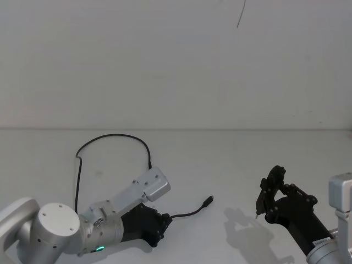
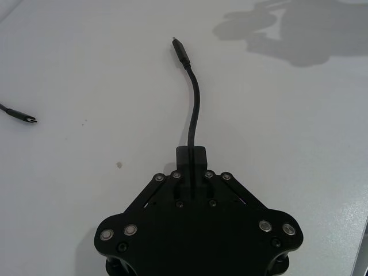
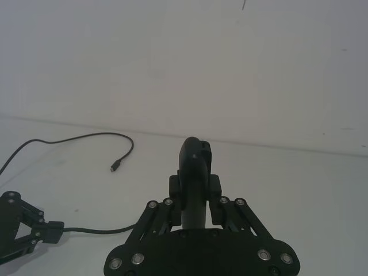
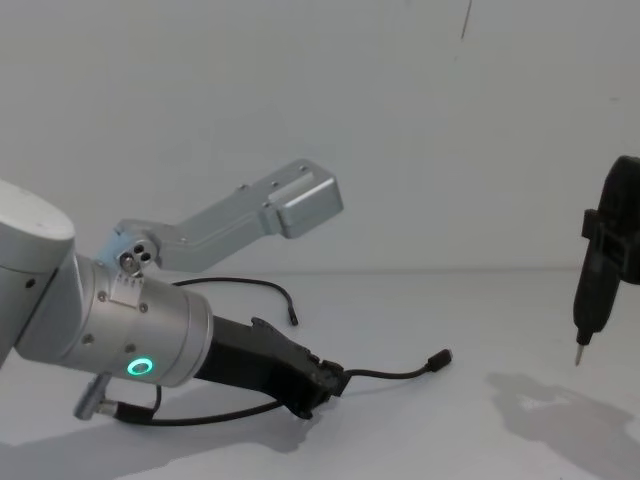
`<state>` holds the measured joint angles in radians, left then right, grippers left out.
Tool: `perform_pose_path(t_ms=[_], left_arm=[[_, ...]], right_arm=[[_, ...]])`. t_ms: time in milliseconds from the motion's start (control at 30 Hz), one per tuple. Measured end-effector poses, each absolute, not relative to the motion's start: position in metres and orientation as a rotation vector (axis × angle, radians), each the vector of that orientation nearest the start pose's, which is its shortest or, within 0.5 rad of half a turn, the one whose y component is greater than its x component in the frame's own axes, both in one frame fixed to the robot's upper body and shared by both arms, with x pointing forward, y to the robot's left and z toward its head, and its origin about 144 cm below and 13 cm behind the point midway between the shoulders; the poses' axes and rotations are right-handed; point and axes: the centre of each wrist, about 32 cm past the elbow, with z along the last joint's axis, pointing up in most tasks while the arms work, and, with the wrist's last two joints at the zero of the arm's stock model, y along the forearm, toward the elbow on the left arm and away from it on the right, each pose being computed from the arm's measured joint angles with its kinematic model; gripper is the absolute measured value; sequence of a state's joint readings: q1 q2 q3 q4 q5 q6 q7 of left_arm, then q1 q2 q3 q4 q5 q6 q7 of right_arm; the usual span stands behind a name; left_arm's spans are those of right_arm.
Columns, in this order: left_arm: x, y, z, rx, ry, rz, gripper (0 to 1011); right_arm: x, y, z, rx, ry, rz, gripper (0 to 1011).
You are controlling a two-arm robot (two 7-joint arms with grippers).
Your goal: Pick up the data cable with the one hand.
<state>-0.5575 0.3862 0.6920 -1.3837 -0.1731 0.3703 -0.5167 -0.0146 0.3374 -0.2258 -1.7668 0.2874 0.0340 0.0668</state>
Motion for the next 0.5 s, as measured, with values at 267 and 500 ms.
perform_pose_path(t_ms=[267,500], left_arm=[[0.556,0.177,1.221,0.528,-0.119,0.587,41],[0.551,0.187,1.221,0.486,-0.178,0.557,40]], right_arm=[[0.443,-0.237,1.19,0.027,-0.081,-1.226,263],[0.444,-0.238,1.199,0.046,-0.112,-1.199,263]])
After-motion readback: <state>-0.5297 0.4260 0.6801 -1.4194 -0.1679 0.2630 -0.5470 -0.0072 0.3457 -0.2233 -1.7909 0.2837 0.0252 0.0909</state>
